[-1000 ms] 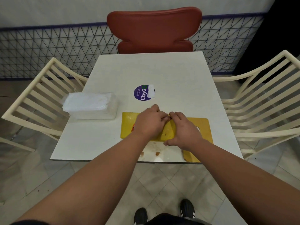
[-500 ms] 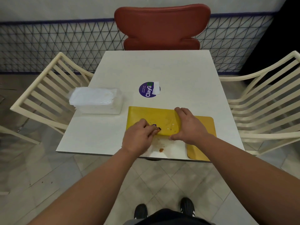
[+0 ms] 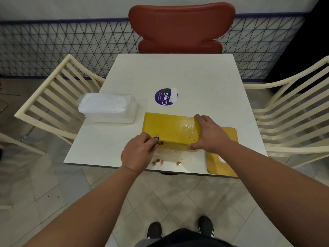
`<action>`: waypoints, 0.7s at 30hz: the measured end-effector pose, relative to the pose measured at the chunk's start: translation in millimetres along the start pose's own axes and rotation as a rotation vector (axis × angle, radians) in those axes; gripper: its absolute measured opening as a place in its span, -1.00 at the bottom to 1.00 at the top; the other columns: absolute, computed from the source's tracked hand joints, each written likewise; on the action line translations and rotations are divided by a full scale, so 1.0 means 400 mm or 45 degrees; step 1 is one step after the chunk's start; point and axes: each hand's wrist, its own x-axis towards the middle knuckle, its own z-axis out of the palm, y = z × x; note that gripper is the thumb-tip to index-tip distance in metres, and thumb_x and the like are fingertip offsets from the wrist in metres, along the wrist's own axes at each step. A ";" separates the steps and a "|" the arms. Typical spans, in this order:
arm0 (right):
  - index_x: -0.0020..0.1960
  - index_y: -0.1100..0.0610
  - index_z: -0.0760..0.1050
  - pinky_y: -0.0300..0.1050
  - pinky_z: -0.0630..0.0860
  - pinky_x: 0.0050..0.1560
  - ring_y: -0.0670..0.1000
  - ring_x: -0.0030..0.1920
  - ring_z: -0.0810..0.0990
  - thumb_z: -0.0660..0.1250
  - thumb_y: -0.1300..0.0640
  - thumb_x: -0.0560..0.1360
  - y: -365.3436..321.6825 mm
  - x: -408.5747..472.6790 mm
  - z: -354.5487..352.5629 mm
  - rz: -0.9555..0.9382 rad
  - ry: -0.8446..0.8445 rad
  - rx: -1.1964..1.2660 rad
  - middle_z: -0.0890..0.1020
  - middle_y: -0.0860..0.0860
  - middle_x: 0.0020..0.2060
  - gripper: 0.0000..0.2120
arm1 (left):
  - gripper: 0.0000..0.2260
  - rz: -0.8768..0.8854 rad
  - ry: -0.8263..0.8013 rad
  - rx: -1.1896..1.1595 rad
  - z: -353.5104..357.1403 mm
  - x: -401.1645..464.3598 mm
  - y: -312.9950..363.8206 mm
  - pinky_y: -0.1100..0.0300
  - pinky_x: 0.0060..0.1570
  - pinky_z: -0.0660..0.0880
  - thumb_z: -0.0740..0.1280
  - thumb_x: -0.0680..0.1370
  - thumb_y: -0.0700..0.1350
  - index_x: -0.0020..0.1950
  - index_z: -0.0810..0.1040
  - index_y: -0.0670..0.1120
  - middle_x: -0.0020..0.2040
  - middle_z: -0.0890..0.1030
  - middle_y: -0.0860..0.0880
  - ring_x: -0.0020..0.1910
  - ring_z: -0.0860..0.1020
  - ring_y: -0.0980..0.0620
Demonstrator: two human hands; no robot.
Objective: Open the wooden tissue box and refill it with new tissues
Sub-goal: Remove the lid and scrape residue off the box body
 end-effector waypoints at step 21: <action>0.56 0.05 0.02 -0.04 0.38 0.27 0.09 0.42 0.29 0.62 -0.15 0.16 0.005 0.008 0.006 -0.009 0.022 0.023 0.18 0.02 0.50 0.17 | -0.76 0.309 -0.091 -0.033 0.002 0.062 0.033 0.15 -0.46 0.39 0.26 0.53 -0.01 -0.12 0.67 -0.10 -0.22 0.56 -0.06 -0.36 0.50 -0.11</action>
